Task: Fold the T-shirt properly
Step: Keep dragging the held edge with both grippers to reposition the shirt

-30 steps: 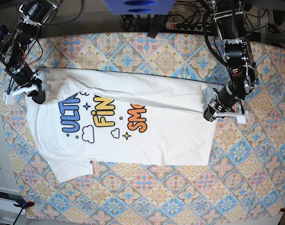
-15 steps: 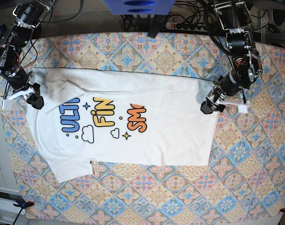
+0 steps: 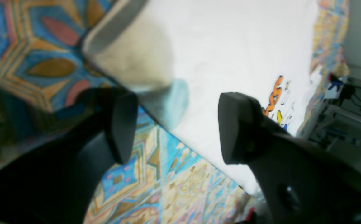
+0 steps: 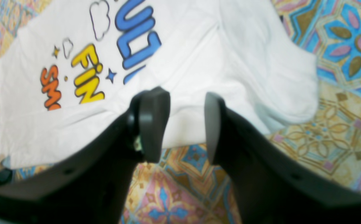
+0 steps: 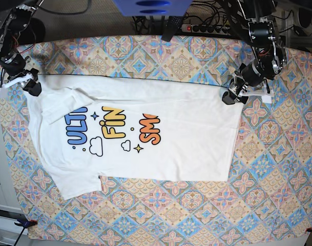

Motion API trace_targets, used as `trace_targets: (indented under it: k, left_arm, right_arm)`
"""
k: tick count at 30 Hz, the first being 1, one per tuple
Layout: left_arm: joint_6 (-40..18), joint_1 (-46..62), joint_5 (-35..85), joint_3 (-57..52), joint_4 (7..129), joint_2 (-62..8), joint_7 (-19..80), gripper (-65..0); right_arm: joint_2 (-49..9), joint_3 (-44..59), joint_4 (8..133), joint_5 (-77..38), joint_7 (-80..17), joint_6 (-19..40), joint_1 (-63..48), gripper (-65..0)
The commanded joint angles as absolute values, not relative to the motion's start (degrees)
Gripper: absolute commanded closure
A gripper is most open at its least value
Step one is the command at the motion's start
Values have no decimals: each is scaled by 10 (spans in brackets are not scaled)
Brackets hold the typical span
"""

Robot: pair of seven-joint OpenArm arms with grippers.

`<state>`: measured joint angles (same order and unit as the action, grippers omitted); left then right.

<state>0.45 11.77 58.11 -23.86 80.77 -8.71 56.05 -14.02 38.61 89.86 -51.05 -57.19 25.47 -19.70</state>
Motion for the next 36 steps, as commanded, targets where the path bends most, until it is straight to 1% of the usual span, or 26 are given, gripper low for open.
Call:
trace_targets:
  k: [1,10,12,13,14,17,18,19,23,28,30,34,36]
  left_arm:
    - [2,109,587,-240,802,-93,560,-402]
    - [2,73,588,-239,703,-92,560,-401]
    - [2,64,588,-237,700,-91,560,-377]
    - [2,64,590,-237,700,-91,560,-342]
    - [2,64,591,-237,700,-91,560,-293]
    - [1,64,589,-237,700,-91,560,-100]
    - [1,65,591,-237,700,-91,560,-45]
    - [1,66,592,-237,700,-92,561,-7]
    - [1,80,593,-237,703,-95,562,0]
    - [1,111,593,-237,763,-95,562,0]
    - [1,123,593,-237,785,-95,563,0]
    - [1,136,593,-237,807,-95,563,0]
    - [1,138,593,-237,807,-95,563,0]
  right_arm:
    - [-152,392,909,-520,-560,258,-197,-218]
    - [-151,392,902,-520,-560,257,-207,-218]
    - [-150,392,902,-519,-560,256,-207,-218]
    - [-150,392,902,-519,-560,256,-207,-220]
    - [-150,392,902,-519,-560,256,-207,-221]
    - [-150,392,885,-519,-560,256,-208,-221]
    - [-150,392,873,-519,-560,256,-208,-221]
    - [-150,392,864,-519,-560,256,-208,-221]
    - [-150,392,829,-519,-560,256,-208,-221]
    - [-150,392,787,-519,-560,256,-204,-231]
    - [-150,392,778,-519,-560,256,-204,-267]
    - [-150,392,760,-519,-559,256,-203,-376]
    - [-151,392,747,-519,-559,256,-200,-410]
